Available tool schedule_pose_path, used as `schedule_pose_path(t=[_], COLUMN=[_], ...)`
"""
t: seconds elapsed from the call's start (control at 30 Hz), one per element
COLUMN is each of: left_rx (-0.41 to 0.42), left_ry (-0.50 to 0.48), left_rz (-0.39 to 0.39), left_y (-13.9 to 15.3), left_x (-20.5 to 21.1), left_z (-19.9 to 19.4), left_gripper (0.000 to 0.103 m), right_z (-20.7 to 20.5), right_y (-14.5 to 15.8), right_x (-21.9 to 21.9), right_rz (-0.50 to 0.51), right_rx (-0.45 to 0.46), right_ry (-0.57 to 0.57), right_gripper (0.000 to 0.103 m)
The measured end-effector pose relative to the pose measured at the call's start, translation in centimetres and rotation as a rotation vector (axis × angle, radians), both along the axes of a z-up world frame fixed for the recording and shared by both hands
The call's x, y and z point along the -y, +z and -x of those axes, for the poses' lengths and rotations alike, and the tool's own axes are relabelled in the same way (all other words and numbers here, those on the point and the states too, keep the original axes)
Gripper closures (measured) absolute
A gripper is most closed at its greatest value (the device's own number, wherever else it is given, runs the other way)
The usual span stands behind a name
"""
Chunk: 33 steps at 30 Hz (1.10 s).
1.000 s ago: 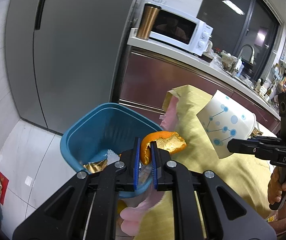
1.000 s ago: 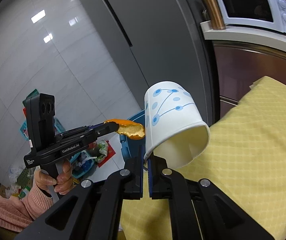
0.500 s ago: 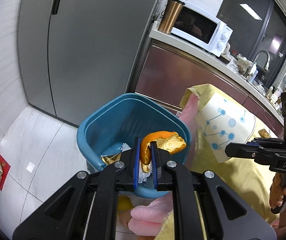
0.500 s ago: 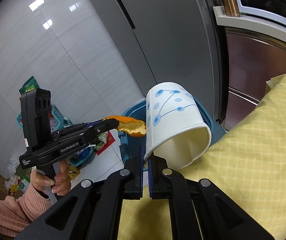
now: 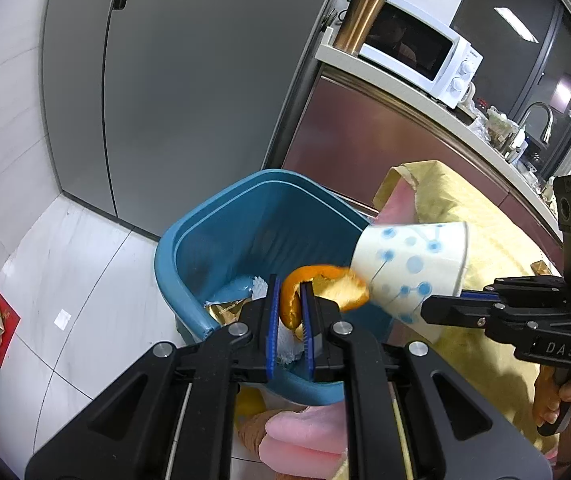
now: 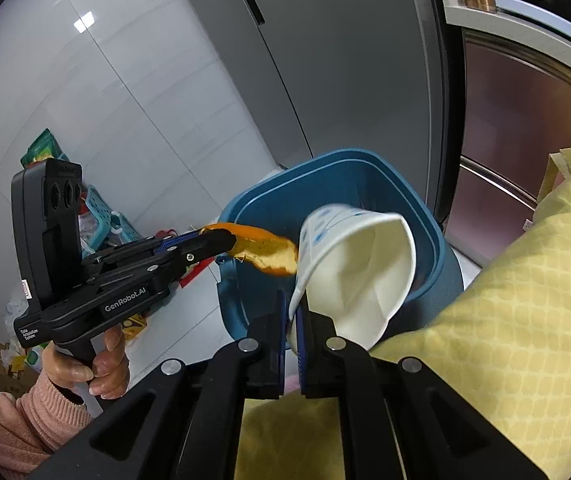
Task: Collect trash
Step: 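Open both grippers over the blue bin to drop the peel and cup, then move both open grippers back over the table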
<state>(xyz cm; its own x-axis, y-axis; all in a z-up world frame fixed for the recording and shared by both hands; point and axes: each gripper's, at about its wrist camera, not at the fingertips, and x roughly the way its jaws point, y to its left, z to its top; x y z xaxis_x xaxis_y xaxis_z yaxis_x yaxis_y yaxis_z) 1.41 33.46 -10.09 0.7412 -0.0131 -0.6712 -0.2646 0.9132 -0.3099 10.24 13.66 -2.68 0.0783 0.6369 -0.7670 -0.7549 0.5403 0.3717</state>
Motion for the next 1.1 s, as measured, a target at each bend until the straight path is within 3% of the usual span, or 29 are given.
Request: schedule_pose_path(t=[0.27, 0.5, 0.6, 0.7, 1.1], left_rx=[-0.033, -0.061, -0.074, -0.081, -0.03], left_ry=[0.009, 0.006, 0.001, -0.004, -0.029], left_rz=[0.014, 0.035, 0.061, 0.075, 0.033], left_y=[-1.6, -2.9, -3.7, -4.5, -2.9], left_x=[0.0, -0.2, -0.3, -0.3, 1.5], left_z=[-1.2, -2.3, -2.9, -3.4, -2.3], left_gripper=[0.092, 0.091, 0.079, 0.069, 0.061], right_z=[-0.7, -1.2, -1.1, -1.2, -0.7], right_y=[-0.9, -1.5, -1.5, -1.4, 0.0], right_x=[-1.2, -2.1, -1.9, -1.4, 1.6], right_rz=[0.022, 0.025, 0.013, 0.002, -0.07], right_rx=[-0.017, -0.024, -0.033, -0.036, -0.041], right_ry=[-0.011, -0.029, -0.045, -0.056, -0.09], right_gripper=[0.099, 0.092, 0.083, 0.082, 0.076])
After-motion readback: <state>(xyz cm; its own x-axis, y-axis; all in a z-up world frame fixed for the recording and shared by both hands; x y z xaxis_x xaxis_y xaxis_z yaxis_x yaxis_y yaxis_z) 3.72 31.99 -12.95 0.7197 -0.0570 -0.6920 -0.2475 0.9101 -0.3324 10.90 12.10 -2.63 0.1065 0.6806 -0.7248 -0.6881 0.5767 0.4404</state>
